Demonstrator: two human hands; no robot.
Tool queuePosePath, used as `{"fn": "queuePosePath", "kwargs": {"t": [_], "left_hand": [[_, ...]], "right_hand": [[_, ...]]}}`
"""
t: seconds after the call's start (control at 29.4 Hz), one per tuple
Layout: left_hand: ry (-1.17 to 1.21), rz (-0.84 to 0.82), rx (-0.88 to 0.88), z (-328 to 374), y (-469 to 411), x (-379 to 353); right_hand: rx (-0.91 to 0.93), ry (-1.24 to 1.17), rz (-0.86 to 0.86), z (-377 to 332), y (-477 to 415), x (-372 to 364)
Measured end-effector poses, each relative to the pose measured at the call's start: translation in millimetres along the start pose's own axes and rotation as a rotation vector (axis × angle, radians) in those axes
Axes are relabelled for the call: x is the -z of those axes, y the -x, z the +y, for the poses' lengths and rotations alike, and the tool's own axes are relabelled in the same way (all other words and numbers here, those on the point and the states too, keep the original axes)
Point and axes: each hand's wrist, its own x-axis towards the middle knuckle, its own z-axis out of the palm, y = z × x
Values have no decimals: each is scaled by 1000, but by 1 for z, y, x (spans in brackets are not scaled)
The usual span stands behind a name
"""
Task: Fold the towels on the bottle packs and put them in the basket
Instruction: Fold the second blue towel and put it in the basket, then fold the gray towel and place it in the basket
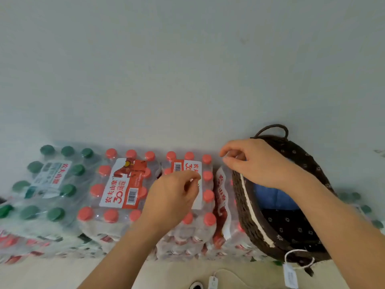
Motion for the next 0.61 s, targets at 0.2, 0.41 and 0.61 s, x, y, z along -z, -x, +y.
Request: {"fn": "queuePosePath", "kwargs": {"t": [0.2, 0.41, 0.61], "left_hand": [[22, 132, 163, -79, 70, 89], [-14, 222, 367, -163, 164, 188], [-24, 625, 811, -273, 334, 319]], "right_hand": [[71, 33, -129, -116, -16, -66], [164, -131, -264, -231, -41, -183], [368, -362, -586, -452, -63, -345]]}}
